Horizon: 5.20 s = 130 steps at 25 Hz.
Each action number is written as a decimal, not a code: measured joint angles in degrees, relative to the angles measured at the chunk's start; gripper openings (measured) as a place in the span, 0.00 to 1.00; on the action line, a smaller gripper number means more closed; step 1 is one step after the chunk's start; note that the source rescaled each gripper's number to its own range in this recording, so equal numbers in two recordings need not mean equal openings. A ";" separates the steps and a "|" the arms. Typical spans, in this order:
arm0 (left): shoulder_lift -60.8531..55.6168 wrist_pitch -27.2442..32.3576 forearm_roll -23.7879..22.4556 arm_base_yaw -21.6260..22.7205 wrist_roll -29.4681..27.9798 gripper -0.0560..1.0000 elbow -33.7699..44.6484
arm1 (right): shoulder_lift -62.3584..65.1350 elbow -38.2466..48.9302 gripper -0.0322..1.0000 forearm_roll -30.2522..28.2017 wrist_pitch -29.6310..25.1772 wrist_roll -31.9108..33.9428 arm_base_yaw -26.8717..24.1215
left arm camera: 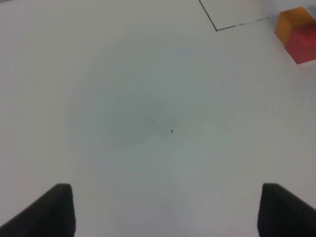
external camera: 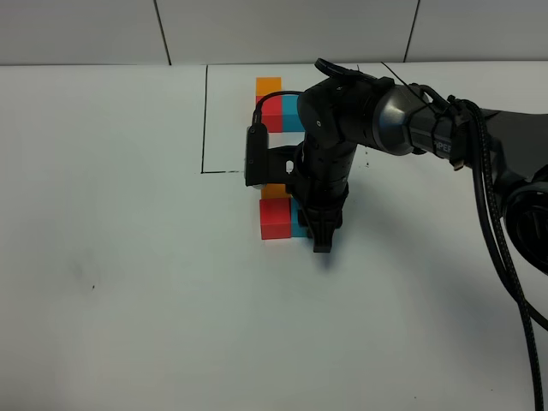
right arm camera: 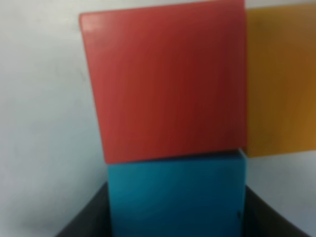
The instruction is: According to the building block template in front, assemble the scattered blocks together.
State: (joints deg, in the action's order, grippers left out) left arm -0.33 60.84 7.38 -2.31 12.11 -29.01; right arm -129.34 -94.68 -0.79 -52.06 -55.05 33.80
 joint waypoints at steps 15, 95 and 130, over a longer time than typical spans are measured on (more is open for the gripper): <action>0.00 0.00 0.00 0.00 0.00 0.88 0.00 | 0.00 0.00 0.04 0.36 0.12 -2.39 0.00; 0.05 0.00 0.00 0.00 -0.04 0.88 0.00 | 82.11 49.62 0.76 0.79 -0.41 48.32 -37.96; 0.05 0.00 0.00 0.00 -0.04 0.88 0.00 | 128.83 65.82 0.75 2.26 -9.50 51.66 -33.54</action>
State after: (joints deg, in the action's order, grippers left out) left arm -0.28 60.84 7.38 -2.31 12.07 -29.01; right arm -0.51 -28.86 1.47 -61.56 -3.38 0.26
